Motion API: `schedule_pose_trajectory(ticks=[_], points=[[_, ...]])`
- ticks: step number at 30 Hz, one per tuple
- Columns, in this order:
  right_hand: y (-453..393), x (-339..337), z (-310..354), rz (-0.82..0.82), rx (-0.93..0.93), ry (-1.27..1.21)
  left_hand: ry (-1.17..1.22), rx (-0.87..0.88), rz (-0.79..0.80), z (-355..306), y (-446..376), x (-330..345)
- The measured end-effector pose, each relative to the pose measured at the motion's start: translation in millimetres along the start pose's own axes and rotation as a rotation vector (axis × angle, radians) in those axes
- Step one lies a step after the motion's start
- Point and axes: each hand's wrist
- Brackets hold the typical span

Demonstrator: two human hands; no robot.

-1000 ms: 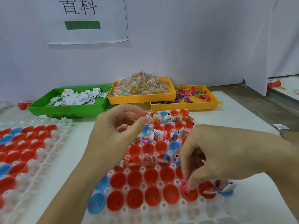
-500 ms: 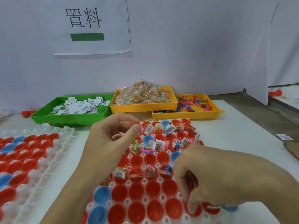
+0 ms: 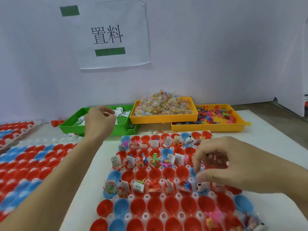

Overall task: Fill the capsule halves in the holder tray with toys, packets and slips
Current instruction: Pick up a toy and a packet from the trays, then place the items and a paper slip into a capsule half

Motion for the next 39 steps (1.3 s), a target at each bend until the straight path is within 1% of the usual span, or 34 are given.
schedule_pose_trajectory(ticks=[1, 3, 5, 7, 8, 9, 12, 15, 18, 21, 23, 24, 26, 28, 30, 32, 34, 36, 39], points=[[1.6, -1.0, -4.6, -0.096, -0.033, -0.029, -0.117, 0.009, 0.037, 1.2, -14.0, 3.3], [5.4, -0.9, -15.4, -0.201, -0.062, -0.054, -0.327, 0.054, 0.142, 2.3, -36.5, 8.7], [-0.2, 0.2, -18.6, -0.260, -0.061, -0.060, -0.541, 0.129, 0.288, 2.1, -52.6, 14.8], [-4.1, 1.3, -22.3, -0.275, -0.054, -0.060, -0.784, 0.167, 0.435, 0.1, -61.5, 20.4], [-4.8, 1.7, -25.2, -0.277, -0.055, -0.063, -0.857, 0.162, 0.470, -1.2, -64.2, 21.3], [-4.7, 1.9, -26.1, -0.278, -0.054, -0.072, -0.903, 0.146, 0.485, -1.9, -68.7, 22.6], [-6.4, 2.4, -31.5, -0.282, -0.043, -0.083, -0.953, 0.134, 0.449, -5.3, -72.8, 24.9], [-7.4, 3.5, -34.0, -0.295, -0.016, -0.086, -0.938, 0.197, 0.415, -0.1, -76.4, 27.5], [-7.3, 4.9, -36.9, -0.316, -0.013, -0.083, -0.783, 0.202, 0.354, 1.0, -76.1, 23.6], [-7.2, 4.7, -35.6, -0.344, 0.000, -0.086, -0.615, 0.272, 0.191, -12.8, -62.1, 17.2], [-7.4, 4.3, -33.1, -0.391, 0.007, -0.102, -0.430, 0.314, 0.137, -26.4, -41.9, 13.5], [-7.7, 4.4, -31.9, -0.416, 0.009, -0.109, -0.324, 0.316, 0.139, -33.7, -27.8, 11.5], [-9.0, 5.2, -28.6, -0.455, 0.005, -0.112, -0.098, 0.296, 0.201, -46.9, 9.5, 6.0], [-9.5, 5.9, -25.6, -0.473, 0.002, -0.143, 0.124, 0.273, 0.311, -55.9, 54.1, 0.9], [-8.6, 7.9, -20.9, -0.453, -0.004, -0.217, 0.340, 0.250, 0.395, -59.9, 95.0, 0.4], [-7.5, 12.1, -14.8, -0.406, -0.009, -0.291, 0.507, 0.210, 0.459, -58.6, 123.9, 7.4], [-8.6, 18.0, -8.7, -0.371, -0.026, -0.323, 0.604, 0.169, 0.501, -53.4, 141.6, 17.3], [-10.5, 22.2, -5.4, -0.389, -0.041, -0.341, 0.667, 0.139, 0.539, -47.7, 152.1, 24.3], [-12.2, 24.0, -4.1, -0.414, -0.060, -0.366, 0.693, 0.141, 0.564, -38.4, 158.7, 26.5]])
Point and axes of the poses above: each hand's wrist, its own y-axis away from the middle knuckle, its own x-axis out of the palm, z = x × y, and after that the axes turned 4 degrees about y, right-handed
